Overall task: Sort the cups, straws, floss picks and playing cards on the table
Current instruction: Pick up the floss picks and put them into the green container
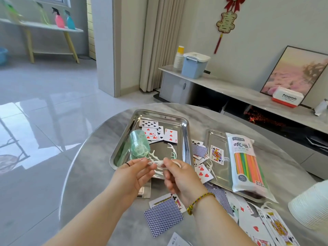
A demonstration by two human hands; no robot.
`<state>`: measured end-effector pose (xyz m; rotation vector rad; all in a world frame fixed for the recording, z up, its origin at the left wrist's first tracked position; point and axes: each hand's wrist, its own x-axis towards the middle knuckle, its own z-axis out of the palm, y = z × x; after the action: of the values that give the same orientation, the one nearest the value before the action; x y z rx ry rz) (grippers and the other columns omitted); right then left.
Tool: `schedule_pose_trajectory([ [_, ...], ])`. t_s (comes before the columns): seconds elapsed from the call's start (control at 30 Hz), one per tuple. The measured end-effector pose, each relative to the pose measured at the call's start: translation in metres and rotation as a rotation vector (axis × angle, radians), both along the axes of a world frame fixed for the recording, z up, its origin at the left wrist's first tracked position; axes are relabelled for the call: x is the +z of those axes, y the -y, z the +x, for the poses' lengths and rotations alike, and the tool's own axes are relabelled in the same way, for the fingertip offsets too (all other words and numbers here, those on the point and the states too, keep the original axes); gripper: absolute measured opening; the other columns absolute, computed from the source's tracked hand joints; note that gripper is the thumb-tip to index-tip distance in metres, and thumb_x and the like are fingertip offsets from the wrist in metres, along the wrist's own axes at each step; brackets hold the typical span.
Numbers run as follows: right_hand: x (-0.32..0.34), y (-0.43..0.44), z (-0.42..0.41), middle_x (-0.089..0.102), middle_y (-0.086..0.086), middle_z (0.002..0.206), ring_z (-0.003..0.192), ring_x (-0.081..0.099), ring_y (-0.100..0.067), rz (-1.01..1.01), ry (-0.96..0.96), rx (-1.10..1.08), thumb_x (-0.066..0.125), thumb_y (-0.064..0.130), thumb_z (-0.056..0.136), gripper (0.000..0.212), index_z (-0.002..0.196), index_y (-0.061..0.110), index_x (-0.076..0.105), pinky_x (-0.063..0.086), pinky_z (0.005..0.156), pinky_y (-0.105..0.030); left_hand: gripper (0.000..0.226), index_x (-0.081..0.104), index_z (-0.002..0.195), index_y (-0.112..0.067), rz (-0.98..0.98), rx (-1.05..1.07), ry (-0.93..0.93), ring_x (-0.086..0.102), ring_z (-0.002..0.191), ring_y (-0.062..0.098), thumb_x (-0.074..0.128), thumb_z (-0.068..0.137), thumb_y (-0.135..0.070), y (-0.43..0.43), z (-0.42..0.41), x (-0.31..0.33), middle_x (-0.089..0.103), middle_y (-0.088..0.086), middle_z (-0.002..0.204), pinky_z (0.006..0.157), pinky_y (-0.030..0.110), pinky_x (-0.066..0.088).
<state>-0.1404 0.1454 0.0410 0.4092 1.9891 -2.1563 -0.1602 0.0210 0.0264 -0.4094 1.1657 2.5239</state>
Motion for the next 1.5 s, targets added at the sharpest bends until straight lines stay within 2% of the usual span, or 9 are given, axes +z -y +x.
schedule_pose_trajectory([
  [0.2,0.005,-0.01,-0.023,0.044,0.009,0.036,0.027,0.035,-0.001,0.173,0.08,0.195,0.051,0.013,0.092,0.023,0.069,0.011,0.049,0.025,0.03,-0.009,0.008,0.058,0.086,-0.016,-0.773,-0.239,-0.307,0.052,0.04,0.003,0.052,0.09,-0.013,-0.003,-0.002,-0.004,0.062,-0.006,0.06,0.043,0.015,0.044],
  [0.33,0.006,-0.002,-0.041,0.044,0.009,0.039,0.028,0.035,-0.002,0.335,0.077,0.373,0.051,0.012,0.092,0.021,0.071,0.013,0.05,0.028,0.032,-0.01,0.013,0.048,0.088,-0.029,-1.291,-0.376,-0.577,0.051,0.071,0.016,0.037,0.096,-0.029,-0.002,-0.006,-0.01,0.051,-0.007,0.07,0.06,0.023,0.036],
  [0.6,0.006,0.024,-0.092,0.049,0.002,0.051,0.03,0.038,0.0,0.423,0.076,0.6,0.051,0.014,0.092,0.02,0.073,0.017,0.049,0.031,0.036,-0.013,0.024,0.047,0.083,-0.027,-1.068,-0.355,-0.327,0.039,0.059,0.011,0.036,0.096,-0.009,0.028,-0.03,-0.011,0.047,-0.002,0.068,0.047,0.011,0.031],
  [0.7,0.003,0.032,-0.109,0.055,0.004,0.059,0.036,0.043,-0.002,0.376,0.065,0.56,0.052,0.02,0.092,0.01,0.083,0.015,0.051,0.035,0.038,-0.014,0.021,0.053,0.098,-0.02,-1.088,-0.337,-0.292,0.043,0.066,0.017,0.036,0.096,-0.009,0.036,-0.04,-0.012,0.052,0.006,0.079,0.054,0.021,0.031],
  [0.83,-0.017,0.034,-0.127,0.048,0.0,0.107,0.09,0.052,-0.015,0.673,-0.135,0.114,0.054,0.031,0.09,0.045,0.128,0.012,0.039,0.042,0.081,-0.028,0.024,0.056,0.092,-0.014,-1.181,0.002,-0.245,0.043,0.062,0.008,0.032,0.097,-0.015,0.041,-0.05,-0.016,0.05,0.0,0.075,0.054,0.02,0.031],
  [0.97,-0.042,0.038,-0.129,0.026,-0.007,0.143,0.129,0.032,-0.025,1.086,-0.084,0.231,0.061,0.049,0.079,0.08,0.14,0.016,0.022,0.033,0.102,-0.034,0.032,0.054,0.07,-0.017,-1.096,0.084,-0.188,0.042,0.058,0.013,0.035,0.097,-0.017,0.045,-0.058,-0.017,0.049,0.001,0.066,0.053,0.026,0.032],
  [1.1,-0.063,0.046,-0.132,0.033,-0.009,0.136,0.122,0.037,-0.029,1.171,-0.095,0.187,0.064,0.05,0.074,0.079,0.134,0.013,0.028,0.036,0.099,-0.034,0.035,0.051,0.067,-0.012,-1.081,0.067,-0.256,0.043,0.048,0.016,0.035,0.097,-0.019,0.039,-0.057,-0.022,0.048,0.004,0.052,0.044,0.018,0.036],
  [1.33,-0.059,0.039,-0.132,0.048,-0.006,0.115,0.098,0.054,-0.026,0.887,-0.104,0.067,0.064,0.029,0.073,0.058,0.122,0.015,0.035,0.05,0.078,-0.036,0.034,0.053,0.067,-0.019,-1.04,0.11,-0.29,0.051,0.065,0.012,0.036,0.096,-0.021,0.034,-0.053,-0.017,0.056,-0.005,0.067,0.053,0.014,0.035],
  [1.5,-0.025,0.012,-0.103,0.049,0.002,0.098,0.07,0.05,-0.011,0.641,-0.131,0.214,0.057,0.018,0.081,0.052,0.128,0.018,0.036,0.042,0.056,-0.02,0.029,0.053,0.07,-0.029,-1.037,0.058,-0.394,0.049,0.062,0.002,0.041,0.095,-0.022,0.025,-0.044,-0.013,0.054,-0.011,0.068,0.053,0.014,0.037],
])
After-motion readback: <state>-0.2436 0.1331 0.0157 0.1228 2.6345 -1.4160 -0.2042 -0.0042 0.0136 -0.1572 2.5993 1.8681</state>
